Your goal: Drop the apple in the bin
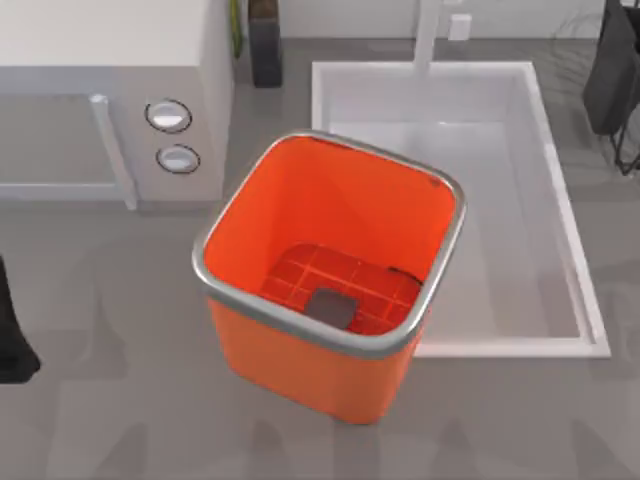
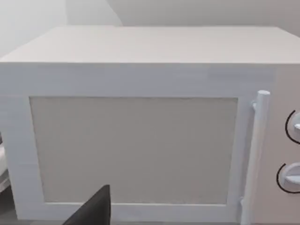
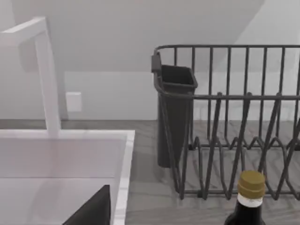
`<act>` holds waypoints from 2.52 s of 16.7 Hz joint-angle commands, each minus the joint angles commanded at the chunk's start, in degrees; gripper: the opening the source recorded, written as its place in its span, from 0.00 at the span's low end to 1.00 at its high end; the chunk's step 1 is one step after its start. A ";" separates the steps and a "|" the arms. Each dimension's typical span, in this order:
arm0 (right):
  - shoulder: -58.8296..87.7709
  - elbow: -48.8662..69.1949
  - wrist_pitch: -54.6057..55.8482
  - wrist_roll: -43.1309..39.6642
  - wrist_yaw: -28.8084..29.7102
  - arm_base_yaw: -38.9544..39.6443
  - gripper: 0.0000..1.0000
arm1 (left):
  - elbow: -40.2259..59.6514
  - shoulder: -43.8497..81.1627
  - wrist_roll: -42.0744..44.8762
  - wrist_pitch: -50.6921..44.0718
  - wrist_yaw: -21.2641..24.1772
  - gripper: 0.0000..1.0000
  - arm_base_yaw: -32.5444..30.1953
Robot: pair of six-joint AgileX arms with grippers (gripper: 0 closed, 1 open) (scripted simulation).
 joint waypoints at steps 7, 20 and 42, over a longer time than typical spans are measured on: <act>9.22 8.16 -6.60 -3.28 -0.18 -2.00 1.00 | 0.00 0.00 0.00 0.00 0.00 1.00 0.00; 77.04 48.95 -46.24 -20.27 -0.81 -13.45 1.00 | 0.00 0.00 0.00 0.00 0.00 1.00 0.00; 100.94 53.72 -43.21 -25.86 -0.96 -17.43 1.00 | 0.00 0.00 0.00 0.00 0.00 1.00 0.00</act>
